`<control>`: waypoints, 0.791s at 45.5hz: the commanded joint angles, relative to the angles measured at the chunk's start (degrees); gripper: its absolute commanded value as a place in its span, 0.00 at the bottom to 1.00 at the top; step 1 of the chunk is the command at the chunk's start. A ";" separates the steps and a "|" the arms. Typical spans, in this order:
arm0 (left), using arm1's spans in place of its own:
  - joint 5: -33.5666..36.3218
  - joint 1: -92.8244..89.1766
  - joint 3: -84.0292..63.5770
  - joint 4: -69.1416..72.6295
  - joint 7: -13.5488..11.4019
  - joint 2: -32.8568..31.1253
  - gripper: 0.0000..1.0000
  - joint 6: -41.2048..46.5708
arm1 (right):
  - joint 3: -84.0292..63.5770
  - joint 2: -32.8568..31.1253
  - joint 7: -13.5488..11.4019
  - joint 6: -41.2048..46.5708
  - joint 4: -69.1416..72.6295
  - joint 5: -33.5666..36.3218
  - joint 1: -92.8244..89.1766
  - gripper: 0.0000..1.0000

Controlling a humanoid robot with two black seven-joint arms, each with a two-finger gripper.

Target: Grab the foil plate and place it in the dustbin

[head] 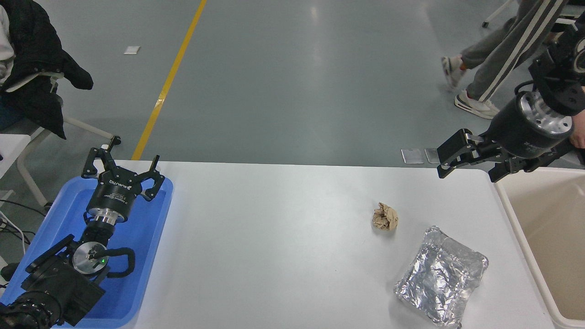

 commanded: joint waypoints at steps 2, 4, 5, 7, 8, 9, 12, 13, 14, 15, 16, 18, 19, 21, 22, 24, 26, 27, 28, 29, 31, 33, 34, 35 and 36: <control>0.09 0.08 0.00 0.00 -0.09 0.00 1.00 0.00 | 0.23 -0.25 0.00 0.00 -0.18 -0.22 -0.28 1.00; 0.09 0.00 0.00 0.00 -0.09 0.00 1.00 0.00 | 0.23 -0.16 0.00 0.00 -0.18 -0.22 -0.28 1.00; 0.09 0.00 0.00 0.00 -0.09 0.00 1.00 0.00 | 0.23 -0.16 0.00 0.00 -0.18 -0.22 -0.28 1.00; 0.09 0.00 0.00 0.00 -0.09 0.00 1.00 0.00 | 0.23 -0.16 0.00 0.00 -0.18 -0.22 -0.28 1.00; 0.09 0.08 0.00 0.00 -0.09 0.00 1.00 0.00 | 0.23 -0.16 0.00 0.00 -0.18 -0.30 -0.28 1.00; 0.00 0.08 0.00 0.00 -0.09 0.00 1.00 0.00 | 0.23 -0.16 0.00 0.00 -0.18 -0.31 -0.28 1.00; 0.00 0.00 0.00 -0.09 -0.09 0.00 1.00 0.00 | 0.23 -0.16 0.00 0.00 -0.18 -0.22 -0.37 1.00; 0.08 0.00 0.00 0.00 -0.09 0.00 1.00 0.00 | 0.23 -0.16 0.00 0.00 -0.27 -0.30 -0.37 1.00; 0.09 0.00 0.00 0.00 -0.09 0.00 1.00 0.00 | 0.23 -0.07 0.00 0.00 -0.18 -0.31 -0.46 1.00; 0.09 0.00 0.00 0.00 -0.09 0.00 1.00 0.00 | 0.23 -0.07 0.00 0.00 -0.27 -0.31 -0.46 1.00; 0.09 0.08 0.00 0.00 0.00 0.00 1.00 0.00 | 0.23 0.01 0.00 0.00 -0.27 -0.31 -0.54 1.00; 0.08 0.08 0.00 0.00 0.00 0.00 1.00 0.00 | 0.23 0.19 0.00 0.00 -0.27 -0.31 -0.54 1.00; 0.00 0.00 0.00 0.00 0.00 0.00 1.00 0.00 | 0.23 0.28 0.00 0.00 -0.27 -0.31 -0.63 1.00; 0.08 0.00 0.00 0.00 -0.09 0.00 1.00 0.00 | 0.23 0.37 0.00 0.00 -0.35 -0.31 -0.63 1.00; 0.09 0.00 0.00 0.00 0.00 0.00 1.00 0.00 | 0.23 0.37 0.00 0.00 -0.44 -0.31 -0.63 1.00; 0.09 0.00 0.00 0.00 -0.09 0.00 1.00 0.00 | 0.23 0.45 0.00 0.00 -0.79 -0.31 -0.81 1.00; 0.08 0.00 0.00 0.00 -0.09 0.00 1.00 0.00 | 0.32 0.45 0.00 0.00 -1.14 -0.31 -0.98 1.00; 0.09 0.00 0.00 0.00 0.00 0.00 1.00 0.00 | 0.32 0.54 0.00 0.00 -1.32 -0.31 -1.16 1.00; 0.09 0.08 0.00 0.00 0.00 0.00 1.00 0.00 | 0.32 0.54 0.00 0.00 -1.49 -0.31 -1.33 1.00; 0.09 0.08 0.00 0.00 0.00 0.00 1.00 0.00 | 0.32 0.63 0.00 0.00 -1.58 -0.31 -1.42 1.00; 0.09 0.00 0.00 0.00 0.00 0.00 1.00 0.00 | 0.32 0.63 0.00 0.00 -1.76 -0.31 -1.51 1.00; 0.00 0.08 0.00 0.00 0.00 0.00 1.00 0.00 | 0.32 0.63 0.00 0.00 -2.11 -0.31 -1.60 1.00; 0.08 0.00 0.00 0.00 0.00 0.00 1.00 0.00 | 0.32 0.63 0.00 0.00 -2.29 -0.31 -1.69 1.00; 0.09 0.00 0.00 0.00 0.00 0.00 1.00 0.00 | 0.32 0.63 0.00 0.00 -2.46 -0.31 -1.77 1.00; 0.09 0.08 0.00 0.00 0.00 0.00 1.00 0.00 | 0.32 0.63 0.00 0.00 -2.55 -0.31 -1.95 1.00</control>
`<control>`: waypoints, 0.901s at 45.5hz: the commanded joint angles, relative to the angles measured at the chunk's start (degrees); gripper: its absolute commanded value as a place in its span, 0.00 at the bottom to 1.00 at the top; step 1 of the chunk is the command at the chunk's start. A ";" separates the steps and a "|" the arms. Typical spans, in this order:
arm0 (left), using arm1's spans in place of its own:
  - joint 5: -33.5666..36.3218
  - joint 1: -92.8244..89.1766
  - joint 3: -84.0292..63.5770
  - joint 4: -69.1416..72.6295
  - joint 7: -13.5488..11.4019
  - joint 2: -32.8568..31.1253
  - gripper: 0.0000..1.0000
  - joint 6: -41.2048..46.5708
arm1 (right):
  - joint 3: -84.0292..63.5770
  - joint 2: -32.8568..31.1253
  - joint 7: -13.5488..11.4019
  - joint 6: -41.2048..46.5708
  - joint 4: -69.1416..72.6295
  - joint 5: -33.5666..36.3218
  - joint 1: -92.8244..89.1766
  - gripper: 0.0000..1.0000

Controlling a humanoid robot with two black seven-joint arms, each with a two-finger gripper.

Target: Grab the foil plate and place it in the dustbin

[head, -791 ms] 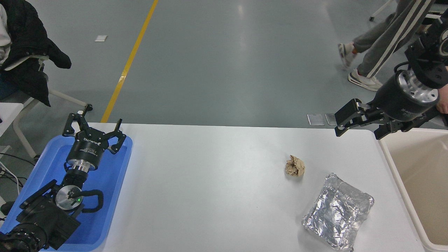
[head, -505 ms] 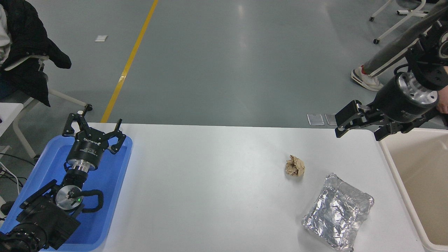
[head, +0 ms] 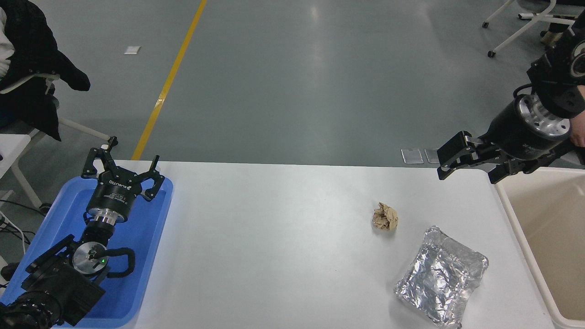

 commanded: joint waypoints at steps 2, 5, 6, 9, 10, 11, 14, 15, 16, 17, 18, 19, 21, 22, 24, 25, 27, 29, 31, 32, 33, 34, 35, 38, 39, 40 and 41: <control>0.03 -0.02 0.00 0.00 -0.02 0.00 1.00 0.00 | 0.03 0.10 0.00 0.00 -1.70 -0.01 -1.01 1.00; 0.03 -0.02 0.00 0.00 0.06 0.00 1.00 0.00 | 0.03 0.19 0.00 0.00 -3.01 -0.01 -1.28 1.00; -0.06 -0.02 0.00 0.00 0.06 0.00 1.00 0.00 | 0.03 0.27 0.00 0.00 -3.54 -0.01 -1.54 1.00; 0.03 0.06 0.00 0.00 0.06 0.00 1.00 0.00 | 0.03 0.28 0.00 0.00 -5.12 -0.01 -2.59 1.00; 0.03 -0.02 0.00 0.00 -0.02 0.00 1.00 0.00 | 0.03 0.28 0.00 0.00 -5.56 -0.01 -2.94 1.00; 0.03 0.06 0.00 0.00 0.06 0.00 1.00 0.00 | 0.03 0.36 0.00 0.00 -5.91 -0.01 -3.03 1.00; 0.03 -0.02 0.00 0.00 0.06 0.00 1.00 0.00 | 0.03 0.36 0.00 0.00 -6.53 -0.01 -3.38 1.00; 0.03 -0.02 0.00 0.00 0.06 0.00 1.00 0.00 | 0.03 0.36 0.00 0.00 -6.62 -0.01 -3.56 1.00; 0.03 -0.02 0.00 0.00 -0.02 0.00 1.00 0.00 | 0.03 0.36 0.00 0.00 -6.62 -0.01 -3.65 1.00; 0.03 -0.02 0.00 0.00 0.06 0.00 1.00 0.00 | 0.03 0.36 0.00 0.00 -6.62 -0.01 -3.82 1.00; 0.03 0.06 0.00 0.00 0.06 0.00 1.00 0.00 | 0.12 0.36 0.00 0.00 -6.62 -0.01 -3.91 1.00; 0.03 -0.02 0.00 0.00 0.06 0.00 1.00 0.00 | 0.12 0.36 0.00 0.00 -6.62 -0.01 -4.09 1.00; 0.03 -0.02 0.00 0.00 0.06 0.00 1.00 0.00 | 0.21 0.28 0.00 0.00 -6.62 0.07 -4.35 1.00; 0.03 -0.02 0.00 -0.09 0.06 0.00 1.00 0.00 | 0.30 0.28 0.00 0.00 -6.62 -0.01 -4.44 1.00; 0.03 -0.02 0.00 0.00 0.06 0.00 1.00 0.00 | 0.39 0.19 0.00 0.00 -6.62 0.07 -4.53 1.00; 0.03 -0.02 0.00 0.00 0.06 0.00 1.00 0.00 | 0.39 0.19 0.00 0.00 -6.62 0.16 -4.53 1.00; 0.03 -0.02 0.00 0.00 0.06 0.00 1.00 0.00 | 0.30 0.10 0.00 0.00 -6.71 0.34 -4.53 1.00; 0.03 -0.02 0.00 0.00 0.06 0.00 1.00 0.00 | 0.30 0.10 0.00 0.00 -7.14 0.69 -4.62 1.00; 0.03 -0.02 0.00 0.00 0.06 0.00 1.00 0.00 | 0.21 0.01 0.00 0.00 -7.94 1.13 -4.97 1.00; 0.03 -0.02 0.00 0.00 0.06 0.00 1.00 0.00 | 0.21 -0.08 0.00 0.00 -8.37 1.30 -5.06 1.00; 0.03 -0.02 0.00 0.00 0.06 0.00 1.00 0.00 | 0.21 -0.16 0.00 0.00 -8.64 1.31 -5.32 1.00; 0.03 -0.02 0.00 0.00 0.06 0.00 1.00 0.00 | 0.12 -0.16 0.00 0.00 -8.73 1.31 -5.32 1.00; 0.03 -0.02 0.00 0.00 0.06 0.00 1.00 0.00 | -0.05 -0.25 0.00 0.00 -8.82 1.31 -5.32 1.00; 0.03 -0.02 0.00 0.00 0.06 0.00 1.00 0.00 | -0.67 -0.25 0.00 0.00 -8.99 1.22 -5.23 1.00; 0.03 -0.02 0.00 0.00 0.06 0.00 1.00 0.00 | -0.67 -0.25 0.09 0.00 -8.99 1.22 -5.23 1.00; 0.03 -0.02 0.00 0.00 0.06 0.00 1.00 0.00 | -0.67 -0.25 0.00 0.00 -8.99 1.22 -5.15 1.00; 0.03 -0.02 0.00 0.00 0.06 0.00 1.00 0.00 | -0.76 -0.25 0.00 0.00 -9.08 1.22 -5.14 1.00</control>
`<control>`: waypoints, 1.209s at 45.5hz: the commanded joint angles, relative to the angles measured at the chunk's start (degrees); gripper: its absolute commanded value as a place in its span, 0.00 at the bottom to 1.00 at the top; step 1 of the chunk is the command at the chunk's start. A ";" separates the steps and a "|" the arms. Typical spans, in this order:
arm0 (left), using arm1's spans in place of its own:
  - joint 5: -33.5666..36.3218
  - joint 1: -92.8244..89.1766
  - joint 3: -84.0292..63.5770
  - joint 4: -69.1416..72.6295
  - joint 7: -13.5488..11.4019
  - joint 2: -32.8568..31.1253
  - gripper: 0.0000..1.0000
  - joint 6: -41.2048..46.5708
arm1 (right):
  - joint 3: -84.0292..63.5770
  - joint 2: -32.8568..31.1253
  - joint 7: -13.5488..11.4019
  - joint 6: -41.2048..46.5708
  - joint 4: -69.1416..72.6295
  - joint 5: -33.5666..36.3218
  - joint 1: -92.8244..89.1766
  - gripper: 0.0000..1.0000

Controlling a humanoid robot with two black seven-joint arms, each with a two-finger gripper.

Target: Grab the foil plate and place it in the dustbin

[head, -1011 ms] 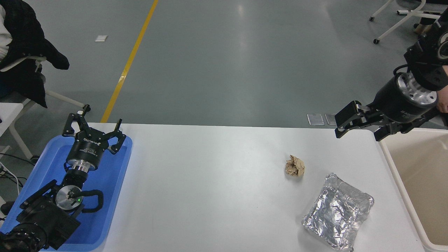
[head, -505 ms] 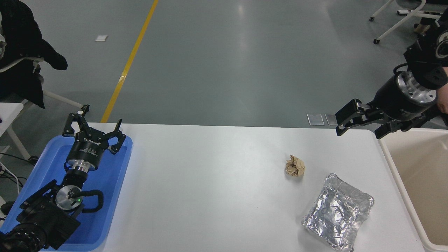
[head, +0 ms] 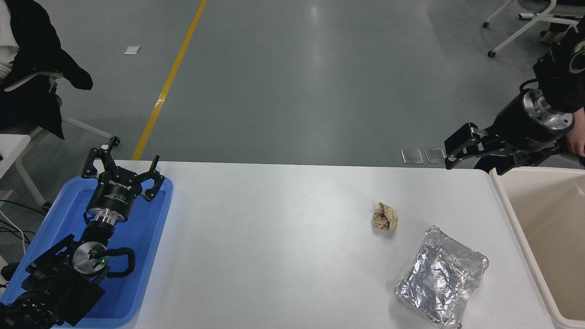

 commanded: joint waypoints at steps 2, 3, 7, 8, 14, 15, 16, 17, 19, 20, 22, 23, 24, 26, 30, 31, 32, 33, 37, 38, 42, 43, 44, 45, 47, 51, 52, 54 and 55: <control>0.01 -0.02 0.00 -0.08 0.01 0.00 1.00 0.00 | -0.77 -0.29 0.00 0.00 -1.24 0.26 -0.30 1.00; 0.01 -0.02 0.00 0.01 0.01 0.00 1.00 0.00 | -0.77 -0.29 0.00 0.00 -1.24 0.17 -0.30 1.00; 0.01 -0.02 0.00 0.01 0.01 0.00 1.00 0.00 | -0.77 -0.55 0.00 0.00 -1.24 0.26 0.14 1.00; 0.01 -0.02 0.00 0.01 0.01 0.00 1.00 0.00 | -0.77 -0.90 0.00 0.00 -1.24 0.26 0.22 1.00; 0.01 -0.02 0.00 0.01 0.01 0.00 1.00 0.00 | -0.86 -2.92 0.00 0.00 -0.98 0.43 -0.04 1.00; 0.01 -0.02 0.00 0.01 0.01 0.00 1.00 0.00 | -0.86 -3.10 0.09 0.00 -0.80 0.43 -0.13 1.00; 0.01 -0.02 0.00 -0.08 0.01 0.00 1.00 0.00 | -0.86 -3.36 0.09 0.00 -0.63 0.52 -0.13 1.00; 0.01 -0.02 0.00 -0.08 0.01 0.00 1.00 0.00 | -0.77 -3.71 0.09 0.00 -0.54 0.52 -0.13 1.00; 0.01 -0.02 0.00 -0.08 0.01 0.00 1.00 0.00 | -0.60 -4.50 0.09 0.00 -0.54 0.52 -0.13 1.00; 0.01 -0.02 0.00 0.01 0.01 0.00 1.00 0.00 | -0.60 -4.94 0.09 0.00 -0.54 0.52 -0.13 1.00; 0.01 -0.02 0.00 0.01 0.01 0.00 1.00 0.00 | -0.68 -5.38 0.09 0.00 -0.54 0.43 -0.13 1.00; 0.01 -0.02 0.00 0.01 0.01 0.00 1.00 0.00 | -0.77 -5.56 0.00 0.00 -0.54 0.43 -0.21 1.00; 0.01 -0.02 0.00 0.01 0.01 0.00 1.00 0.00 | -0.95 -5.73 0.09 0.00 -0.54 0.17 -0.30 1.00; 0.01 -0.02 0.00 0.01 0.01 0.00 1.00 0.00 | -1.12 -6.35 0.00 0.00 -0.62 -0.71 -0.65 1.00; 0.01 -0.02 0.00 0.01 0.01 0.00 1.00 0.00 | -4.28 -6.88 0.00 0.00 -0.71 -0.89 -1.00 1.00; 0.01 -0.02 0.00 0.01 0.01 0.00 1.00 0.00 | -5.25 -6.88 0.00 0.00 -0.71 -0.89 -1.18 1.00; 0.01 -0.02 0.00 0.01 0.01 0.00 1.00 0.00 | -6.30 -6.88 0.00 0.00 -0.71 -0.89 -1.44 1.00; 0.01 -0.02 0.00 0.01 0.01 0.00 1.00 0.00 | -7.18 -6.88 0.00 0.00 -0.71 -0.89 -1.71 1.00; 0.01 -0.02 0.00 0.01 0.01 0.00 1.00 0.00 | -10.08 -7.05 0.00 -2.37 -0.62 -1.15 -3.29 1.00; 0.01 -0.02 0.00 0.01 0.01 0.00 1.00 0.00 | -10.61 -7.14 0.00 -2.98 -0.62 -1.32 -3.73 1.00; 0.01 -0.02 0.00 0.01 0.01 0.00 1.00 0.00 | -11.58 -8.54 0.09 -5.01 -0.27 -1.50 -5.57 1.00; 0.01 -0.02 0.00 0.01 0.01 -0.09 1.00 0.00 | -11.67 -8.90 0.09 -5.45 -0.19 -1.59 -6.10 1.00; 0.01 -0.02 0.00 -0.08 0.01 0.00 1.00 0.00 | -11.58 -9.34 0.09 -5.89 0.08 -1.59 -6.62 1.00; 0.01 -0.02 0.00 0.01 0.01 0.00 1.00 0.00 | -11.58 -9.69 0.09 -6.24 0.25 -1.59 -7.24 1.00; 0.01 -0.02 0.00 0.01 0.01 0.00 1.00 0.00 | -11.58 -10.22 0.09 -7.03 0.60 -1.59 -8.29 1.00; 0.01 -0.02 0.00 -0.08 0.01 0.00 1.00 0.00 | -11.06 -11.27 0.00 -9.14 0.87 -1.41 -11.28 1.00; 0.01 -0.02 0.00 0.01 0.01 0.00 1.00 0.00 | -10.88 -11.53 0.00 -9.58 0.87 -1.33 -12.16 1.00; 0.01 -0.02 0.00 0.01 0.01 0.00 1.00 0.00 | -10.53 -11.89 0.09 -10.46 0.87 -1.06 -14.00 1.00; 0.01 -0.02 0.00 0.01 0.01 -0.09 1.00 0.00 | -10.44 -11.89 0.09 -11.07 0.87 -0.80 -15.06 1.00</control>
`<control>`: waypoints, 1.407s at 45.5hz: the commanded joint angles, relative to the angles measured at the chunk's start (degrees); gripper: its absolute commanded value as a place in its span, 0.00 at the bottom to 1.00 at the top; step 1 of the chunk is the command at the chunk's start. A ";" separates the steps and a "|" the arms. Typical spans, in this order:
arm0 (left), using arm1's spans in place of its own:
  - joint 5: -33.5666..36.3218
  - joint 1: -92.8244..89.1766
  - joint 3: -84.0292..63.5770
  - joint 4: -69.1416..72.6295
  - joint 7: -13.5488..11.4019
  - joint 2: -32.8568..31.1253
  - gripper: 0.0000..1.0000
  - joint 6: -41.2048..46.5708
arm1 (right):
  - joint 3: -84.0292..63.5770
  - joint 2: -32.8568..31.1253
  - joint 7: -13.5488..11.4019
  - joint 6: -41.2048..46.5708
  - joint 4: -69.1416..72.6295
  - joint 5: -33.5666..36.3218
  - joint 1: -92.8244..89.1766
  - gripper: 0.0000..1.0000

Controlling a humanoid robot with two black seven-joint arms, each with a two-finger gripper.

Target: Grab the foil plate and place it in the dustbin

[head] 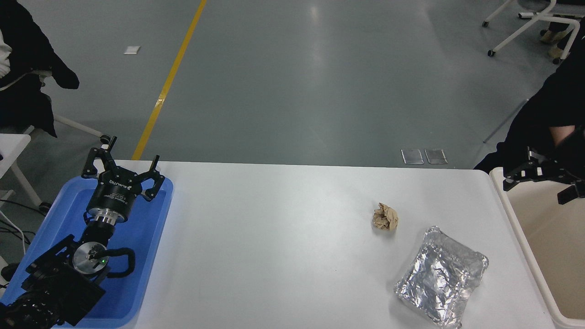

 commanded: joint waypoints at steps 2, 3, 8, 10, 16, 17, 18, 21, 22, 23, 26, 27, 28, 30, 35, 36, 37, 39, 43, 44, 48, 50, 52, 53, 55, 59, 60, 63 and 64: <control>0.00 0.00 0.00 -0.07 0.00 0.01 1.00 0.00 | 0.25 -2.44 0.05 -6.05 0.56 0.85 -9.36 1.00; 0.00 0.00 0.00 -0.08 0.00 0.01 1.00 0.00 | 0.52 -2.35 0.05 -6.76 0.56 0.85 -10.51 1.00; 0.00 0.00 0.00 -0.07 0.00 0.01 1.00 0.00 | 4.29 -2.35 0.05 -11.15 0.47 0.85 -17.97 1.00; 0.00 0.00 0.00 0.01 0.00 0.01 1.00 0.00 | 6.57 -2.35 0.05 -12.73 0.47 0.85 -20.96 1.00; 0.00 0.00 0.00 0.01 0.00 0.01 1.00 0.00 | 12.20 -2.35 0.05 -15.90 0.38 0.76 -27.65 1.00; 0.00 0.00 0.00 0.01 0.00 -0.07 1.00 0.00 | 12.82 -2.26 0.05 -16.34 0.38 0.76 -28.44 1.00; 0.00 0.00 0.00 0.01 0.00 0.01 1.00 0.00 | 13.52 -2.09 0.05 -16.78 0.38 0.76 -29.06 1.00; 0.00 0.00 0.00 0.01 0.00 0.01 1.00 0.00 | 15.37 -1.91 0.05 -17.92 0.38 0.85 -30.81 1.00; 0.00 0.00 0.00 0.01 0.00 0.01 1.00 0.00 | 15.98 -1.82 0.05 -18.19 0.38 0.85 -31.34 1.00; 0.00 0.00 0.00 0.01 0.00 -0.07 1.00 0.00 | 16.51 -1.82 0.05 -18.36 0.38 0.85 -31.78 1.00; 0.00 0.00 0.00 0.01 0.00 0.01 1.00 0.00 | 18.09 -1.73 0.05 -19.07 0.38 0.85 -33.28 1.00; 0.00 0.00 0.00 0.01 0.00 -0.07 1.00 0.00 | 18.53 -1.65 0.05 -19.16 0.38 0.85 -33.80 1.00; 0.00 0.00 0.00 0.01 0.00 0.01 1.00 0.00 | 19.06 -1.56 0.05 -19.42 0.38 0.85 -34.33 1.00; 0.00 0.00 0.00 0.01 0.00 0.01 1.00 0.00 | 20.46 -1.47 0.05 -20.03 0.38 0.85 -35.82 1.00; 0.00 0.00 0.00 0.01 0.00 -0.07 1.00 0.00 | 22.58 -1.47 0.05 -22.40 0.21 0.85 -38.90 1.00; 0.00 0.00 0.00 0.01 0.00 0.01 1.00 0.00 | 23.02 -1.47 0.05 -23.19 0.12 0.85 -39.60 1.00; 0.00 0.00 0.00 0.01 0.00 0.01 1.00 0.00 | 23.37 -1.47 0.05 -23.98 -0.06 0.85 -40.31 1.00; 0.00 0.00 0.00 0.01 0.00 0.01 1.00 0.00 | 24.77 -1.38 0.14 -25.74 -0.15 0.85 -42.41 1.00; 0.00 0.00 0.00 0.01 0.00 0.01 1.00 0.00 | 27.93 -0.95 0.22 -27.42 -0.23 0.77 -46.02 1.00; 0.00 0.00 0.00 -0.07 0.00 0.01 1.00 0.00 | 28.72 -0.68 0.22 -27.68 -0.23 0.76 -46.98 1.00; 0.00 0.00 0.00 0.01 0.00 -0.07 1.00 0.00 | 31.01 0.11 0.22 -28.47 -0.23 0.76 -49.27 1.00; 0.00 0.00 0.00 0.01 0.00 0.01 1.00 0.00 | 31.54 0.29 0.22 -29.09 -0.23 0.76 -49.71 1.00; 0.00 0.00 0.00 -0.08 0.00 0.01 1.00 0.00 | 31.63 0.29 0.31 -29.61 -0.23 0.76 -49.89 1.00; 0.00 0.00 0.00 0.01 0.00 0.01 1.00 0.00 | 31.63 0.37 0.31 -29.88 -0.15 0.76 -49.81 1.00; 0.00 0.00 0.00 -0.07 0.00 0.01 1.00 0.00 | 31.63 0.81 0.31 -30.40 -0.23 0.76 -49.89 1.00; 0.00 0.00 0.00 0.01 0.00 -0.07 1.00 0.00 | 31.72 1.60 0.31 -31.63 -0.23 0.76 -49.89 0.99; 0.00 0.00 0.00 -0.07 0.00 0.01 1.00 0.00 | 31.63 1.78 0.31 -31.99 -0.32 0.76 -49.89 0.98; 0.00 0.00 0.00 0.01 0.00 0.01 1.00 0.00 | 31.63 2.13 0.40 -33.48 -0.50 0.76 -49.98 0.96; 0.00 0.00 0.00 0.01 0.00 0.01 1.00 0.00 | 31.63 2.39 0.40 -33.92 -0.67 0.76 -50.07 0.95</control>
